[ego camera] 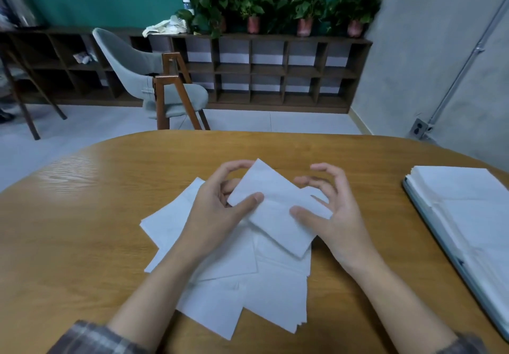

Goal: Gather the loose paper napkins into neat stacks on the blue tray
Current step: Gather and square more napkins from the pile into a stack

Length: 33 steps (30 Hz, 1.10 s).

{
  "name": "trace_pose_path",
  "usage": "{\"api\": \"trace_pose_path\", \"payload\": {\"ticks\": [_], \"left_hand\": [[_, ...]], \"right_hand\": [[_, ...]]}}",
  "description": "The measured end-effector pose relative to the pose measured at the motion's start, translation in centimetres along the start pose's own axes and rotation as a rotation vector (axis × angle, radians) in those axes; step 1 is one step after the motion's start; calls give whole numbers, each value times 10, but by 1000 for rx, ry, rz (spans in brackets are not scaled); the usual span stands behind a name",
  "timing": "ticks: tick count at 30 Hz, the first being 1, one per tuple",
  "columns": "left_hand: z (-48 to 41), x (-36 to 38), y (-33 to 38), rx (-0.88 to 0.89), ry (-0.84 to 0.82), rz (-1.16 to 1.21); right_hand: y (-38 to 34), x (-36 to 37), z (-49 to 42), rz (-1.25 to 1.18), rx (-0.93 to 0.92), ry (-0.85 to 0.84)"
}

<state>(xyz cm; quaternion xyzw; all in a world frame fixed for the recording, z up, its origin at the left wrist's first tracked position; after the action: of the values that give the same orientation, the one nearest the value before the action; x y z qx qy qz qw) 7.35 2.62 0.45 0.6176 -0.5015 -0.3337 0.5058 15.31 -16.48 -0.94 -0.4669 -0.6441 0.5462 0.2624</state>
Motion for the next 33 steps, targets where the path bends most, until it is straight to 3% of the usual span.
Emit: {"api": "trace_pose_path", "payload": {"ticks": [5, 9, 12, 15, 19, 21, 24, 33], "left_hand": [[4, -3, 1, 77, 167, 51], [8, -1, -9, 47, 205, 9], [8, 6, -13, 80, 134, -183], [13, 19, -1, 303, 10, -525], [24, 46, -14, 284, -388, -717], [30, 53, -24, 269, -496, -789], [28, 51, -25, 282, -479, -816], [28, 48, -15, 367, -415, -841]], "right_hand": [[0, 2, -1, -193, 7, -54], [7, 8, -1, -36, 43, -80], [12, -4, -3, 67, 64, 34], [13, -23, -5, 196, 48, 156], [16, -42, -3, 246, 36, 246], [17, -41, -2, 268, 23, 206], [16, -34, -2, 291, -4, 146], [16, -38, -6, 318, -52, 171]]}}
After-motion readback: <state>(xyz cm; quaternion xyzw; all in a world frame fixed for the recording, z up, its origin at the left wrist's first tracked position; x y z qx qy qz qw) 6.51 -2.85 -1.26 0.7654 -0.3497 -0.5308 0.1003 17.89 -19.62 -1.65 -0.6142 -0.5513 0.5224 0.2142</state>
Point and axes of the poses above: each hand's wrist, its own z-axis away from the middle knuckle, its own x-axis out of the palm, y = z × x, the point moved 9 cm from there along -z, towards the middle knuckle, and after that the axes turned 10 degrees about z, right-handed, at the moved point
